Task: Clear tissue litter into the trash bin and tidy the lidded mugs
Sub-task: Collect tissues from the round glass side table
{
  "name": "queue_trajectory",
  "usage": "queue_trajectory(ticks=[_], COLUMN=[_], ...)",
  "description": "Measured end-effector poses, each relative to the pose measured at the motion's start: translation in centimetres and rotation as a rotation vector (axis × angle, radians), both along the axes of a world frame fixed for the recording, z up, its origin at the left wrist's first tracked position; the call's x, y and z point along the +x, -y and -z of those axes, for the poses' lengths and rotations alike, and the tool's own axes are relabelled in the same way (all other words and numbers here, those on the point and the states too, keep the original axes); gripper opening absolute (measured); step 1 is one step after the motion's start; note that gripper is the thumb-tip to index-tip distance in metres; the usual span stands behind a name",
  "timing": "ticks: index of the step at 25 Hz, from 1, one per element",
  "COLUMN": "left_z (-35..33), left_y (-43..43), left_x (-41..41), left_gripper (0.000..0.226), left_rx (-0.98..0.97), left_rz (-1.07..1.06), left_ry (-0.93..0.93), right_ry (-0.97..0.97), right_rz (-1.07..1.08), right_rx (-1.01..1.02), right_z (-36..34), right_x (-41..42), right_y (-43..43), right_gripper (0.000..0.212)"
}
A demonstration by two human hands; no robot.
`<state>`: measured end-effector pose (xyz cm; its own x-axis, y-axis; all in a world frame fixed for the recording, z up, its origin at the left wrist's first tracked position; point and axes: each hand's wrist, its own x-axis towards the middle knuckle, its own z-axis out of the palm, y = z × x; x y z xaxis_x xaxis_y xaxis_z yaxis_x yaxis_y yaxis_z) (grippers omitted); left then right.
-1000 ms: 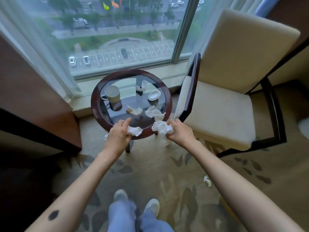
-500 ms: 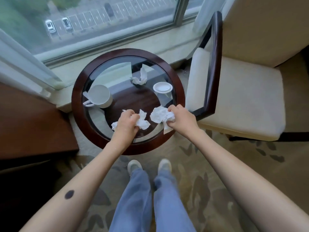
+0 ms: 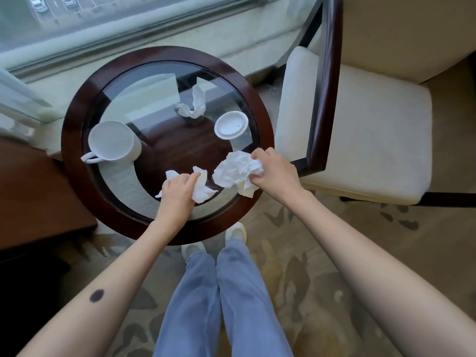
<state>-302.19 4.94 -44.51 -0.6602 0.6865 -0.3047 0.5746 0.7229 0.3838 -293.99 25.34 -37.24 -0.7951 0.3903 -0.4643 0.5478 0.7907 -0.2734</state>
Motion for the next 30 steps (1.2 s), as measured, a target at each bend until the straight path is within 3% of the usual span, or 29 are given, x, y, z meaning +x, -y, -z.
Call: queue_trajectory(ticks=[4, 9, 14, 24, 30], left_z=[-0.3, -3.4, -3.9, 0.9, 1.3], left_y=[-0.4, -2.8, -5.5, -10.0, -9.8], left_x=[-0.3, 0.6, 1.7, 2.4, 2.5], left_gripper=[0.061, 0.049, 0.046, 0.049, 0.046], left_rx=[-0.051, 0.247, 0.342, 0.081, 0.043], left_rz=[-0.042, 0.025, 0.017, 0.338, 0.250], left_ry=[0.045, 0.090, 0.113, 0.028, 0.010], right_ry=[-0.029, -0.083, -0.064, -0.067, -0.091], right_rz=[0.032, 0.128, 0.138, 0.145, 0.095], right_rx=[0.005, 0.025, 0.010, 0.059, 0.017], right_z=[-0.1, -1.1, -0.8, 1.2, 1.3], right_x=[0.7, 1.1, 0.9, 0.8, -0.5], right_y=[-0.7, -2.8, -4.1, -6.7, -7.3], right_gripper=[0.038, 0.034, 0.036, 0.036, 0.038])
